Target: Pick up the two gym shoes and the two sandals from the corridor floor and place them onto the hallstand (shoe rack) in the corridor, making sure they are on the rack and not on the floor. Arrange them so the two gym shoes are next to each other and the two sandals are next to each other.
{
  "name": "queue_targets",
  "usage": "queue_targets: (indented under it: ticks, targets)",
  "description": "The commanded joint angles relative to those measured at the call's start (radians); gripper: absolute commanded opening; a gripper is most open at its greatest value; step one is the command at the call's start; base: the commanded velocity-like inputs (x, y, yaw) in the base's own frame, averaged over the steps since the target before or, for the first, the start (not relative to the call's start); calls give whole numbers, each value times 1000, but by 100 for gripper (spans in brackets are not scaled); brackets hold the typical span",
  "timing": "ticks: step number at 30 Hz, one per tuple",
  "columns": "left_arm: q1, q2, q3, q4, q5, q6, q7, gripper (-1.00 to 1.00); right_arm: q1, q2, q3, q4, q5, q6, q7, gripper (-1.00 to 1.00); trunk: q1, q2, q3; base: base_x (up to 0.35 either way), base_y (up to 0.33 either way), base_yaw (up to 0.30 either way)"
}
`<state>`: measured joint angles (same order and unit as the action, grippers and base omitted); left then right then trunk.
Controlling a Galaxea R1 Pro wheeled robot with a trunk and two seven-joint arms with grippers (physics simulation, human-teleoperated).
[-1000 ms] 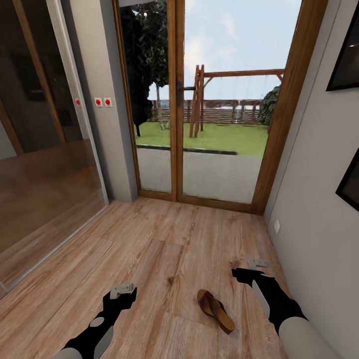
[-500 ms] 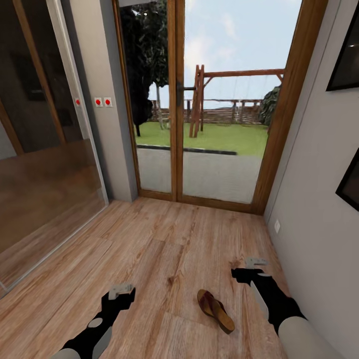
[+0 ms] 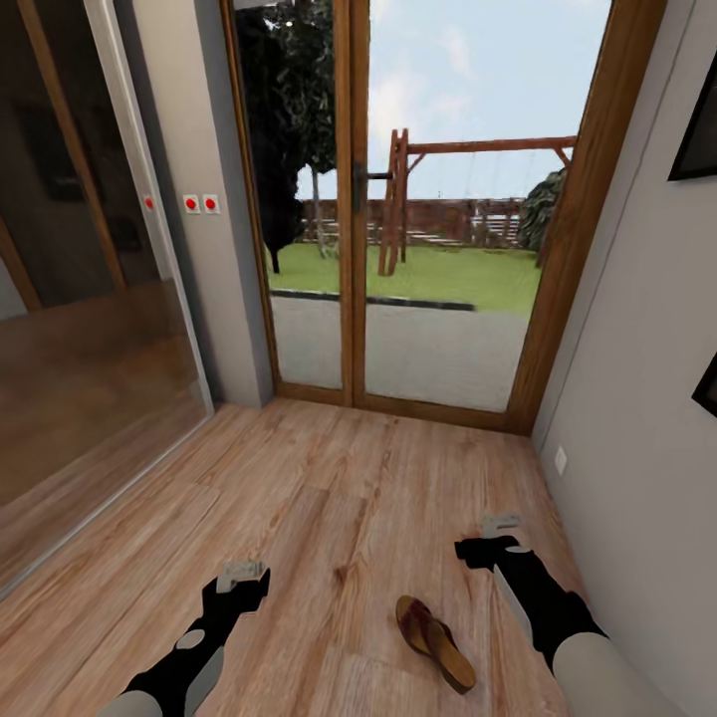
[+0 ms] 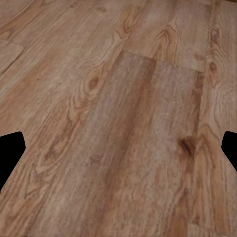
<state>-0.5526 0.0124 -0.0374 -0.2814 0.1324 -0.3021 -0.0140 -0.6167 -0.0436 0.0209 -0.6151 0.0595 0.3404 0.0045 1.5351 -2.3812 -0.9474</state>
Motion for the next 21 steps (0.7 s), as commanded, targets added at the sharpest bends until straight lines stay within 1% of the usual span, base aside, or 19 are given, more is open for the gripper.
queue_targets:
  ticks: [1,8,9,18,21]
  targets:
    - [-1,0,-4,-5,9,-3,-1,100,0,-1,8,-2,6,6,6,100,0,0,-1,85,0,0]
    - [-1,0,-5,-44,9,-1,0,100,0,-1,47,-1,6,6,46,100,0,0,-1,30,0,0]
    - [-1,0,-5,-53,9,0,0,100,0,-1,412,-1,6,6,145,100,0,0,-1,7,0,0]
    - [-1,0,-6,-57,9,0,0,100,-1,-1,416,1,5,6,149,100,0,0,-1,2,0,0]
    - [-1,0,-6,-58,9,0,0,100,0,-1,417,1,5,6,169,100,0,0,-1,0,0,0]
